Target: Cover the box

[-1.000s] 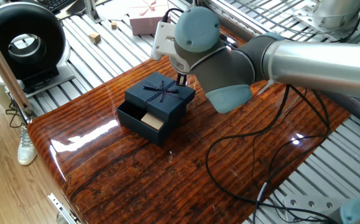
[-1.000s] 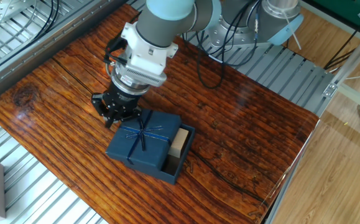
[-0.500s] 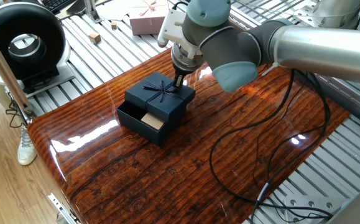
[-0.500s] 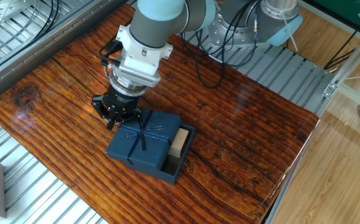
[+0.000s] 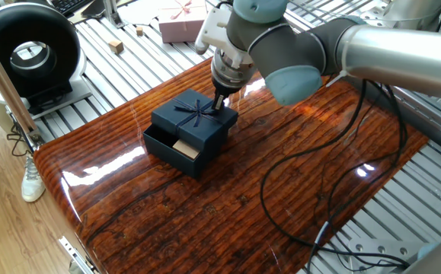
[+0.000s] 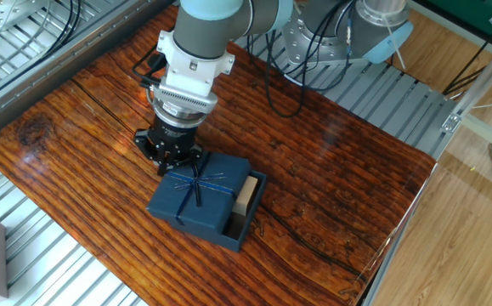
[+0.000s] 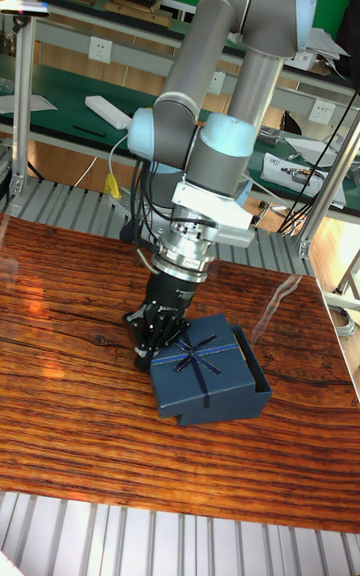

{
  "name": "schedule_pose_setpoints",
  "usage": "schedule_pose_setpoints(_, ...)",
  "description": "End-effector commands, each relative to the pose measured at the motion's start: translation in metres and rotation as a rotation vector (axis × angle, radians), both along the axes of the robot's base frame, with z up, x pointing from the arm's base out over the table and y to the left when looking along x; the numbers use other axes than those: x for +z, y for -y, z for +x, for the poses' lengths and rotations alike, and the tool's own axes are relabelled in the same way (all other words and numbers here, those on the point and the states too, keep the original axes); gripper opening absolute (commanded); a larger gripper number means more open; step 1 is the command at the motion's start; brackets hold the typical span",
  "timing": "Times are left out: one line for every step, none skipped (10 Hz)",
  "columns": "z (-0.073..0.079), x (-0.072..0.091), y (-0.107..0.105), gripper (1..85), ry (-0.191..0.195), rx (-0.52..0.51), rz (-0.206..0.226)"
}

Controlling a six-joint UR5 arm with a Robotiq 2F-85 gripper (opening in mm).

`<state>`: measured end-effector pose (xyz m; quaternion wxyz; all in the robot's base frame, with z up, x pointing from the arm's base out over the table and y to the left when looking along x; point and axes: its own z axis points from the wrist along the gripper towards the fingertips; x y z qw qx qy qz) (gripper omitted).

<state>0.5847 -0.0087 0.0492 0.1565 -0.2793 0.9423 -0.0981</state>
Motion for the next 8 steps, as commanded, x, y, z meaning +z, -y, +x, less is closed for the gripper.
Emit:
schedule_pose_setpoints(-0.007, 0.003, -0.008, 1.0, -0.024, -0.027, 0.049)
schedule_pose_setpoints(-0.009, 0.005, -0.011, 1.0, -0.032, -0.036, 0.056)
schedule_pose_setpoints(-0.012, 0.008, -0.015, 1.0, -0.045, -0.051, 0.064)
schedule_pose_setpoints(-0.015, 0.010, -0.019, 1.0, -0.058, -0.066, 0.073)
schedule_pose_setpoints(-0.017, 0.012, -0.021, 1.0, -0.065, -0.076, 0.079)
schedule_pose_setpoints(-0.020, 0.013, -0.024, 1.0, -0.073, -0.086, 0.091)
schedule_pose_setpoints(-0.023, 0.014, -0.027, 1.0, -0.085, -0.099, 0.102)
schedule_pose_setpoints(-0.026, 0.016, -0.030, 1.0, -0.094, -0.111, 0.113)
